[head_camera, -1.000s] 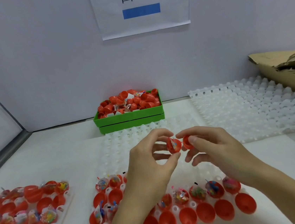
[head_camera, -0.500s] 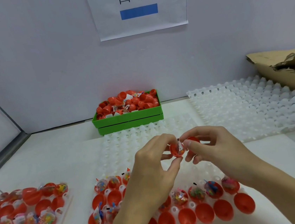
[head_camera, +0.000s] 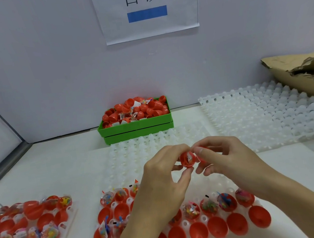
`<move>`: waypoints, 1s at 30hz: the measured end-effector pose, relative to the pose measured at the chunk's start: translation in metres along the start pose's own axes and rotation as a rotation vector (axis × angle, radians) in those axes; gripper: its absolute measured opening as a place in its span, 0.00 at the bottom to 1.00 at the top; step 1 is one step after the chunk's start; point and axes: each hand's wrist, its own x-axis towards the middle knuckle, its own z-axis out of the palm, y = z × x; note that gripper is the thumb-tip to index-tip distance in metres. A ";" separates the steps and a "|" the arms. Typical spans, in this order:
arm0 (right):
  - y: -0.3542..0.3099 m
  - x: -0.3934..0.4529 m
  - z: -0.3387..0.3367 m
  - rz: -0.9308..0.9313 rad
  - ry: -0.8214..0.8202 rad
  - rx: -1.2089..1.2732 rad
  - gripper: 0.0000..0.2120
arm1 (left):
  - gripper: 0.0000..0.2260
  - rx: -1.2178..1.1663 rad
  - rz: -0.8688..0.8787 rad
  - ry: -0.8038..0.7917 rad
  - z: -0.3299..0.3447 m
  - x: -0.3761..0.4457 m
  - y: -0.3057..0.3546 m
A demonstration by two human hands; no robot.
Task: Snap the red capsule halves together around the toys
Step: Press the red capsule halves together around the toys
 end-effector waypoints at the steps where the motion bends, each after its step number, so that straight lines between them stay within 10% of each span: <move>1: 0.000 0.000 0.000 -0.002 -0.012 0.004 0.06 | 0.18 0.026 0.014 -0.008 0.000 0.000 -0.001; 8: 0.003 0.001 0.000 -0.031 -0.026 -0.049 0.04 | 0.27 0.002 -0.039 -0.016 0.002 -0.002 -0.002; 30: -0.005 -0.001 -0.009 -0.170 -0.002 -0.066 0.11 | 0.13 -0.241 -0.167 0.058 0.000 0.001 0.003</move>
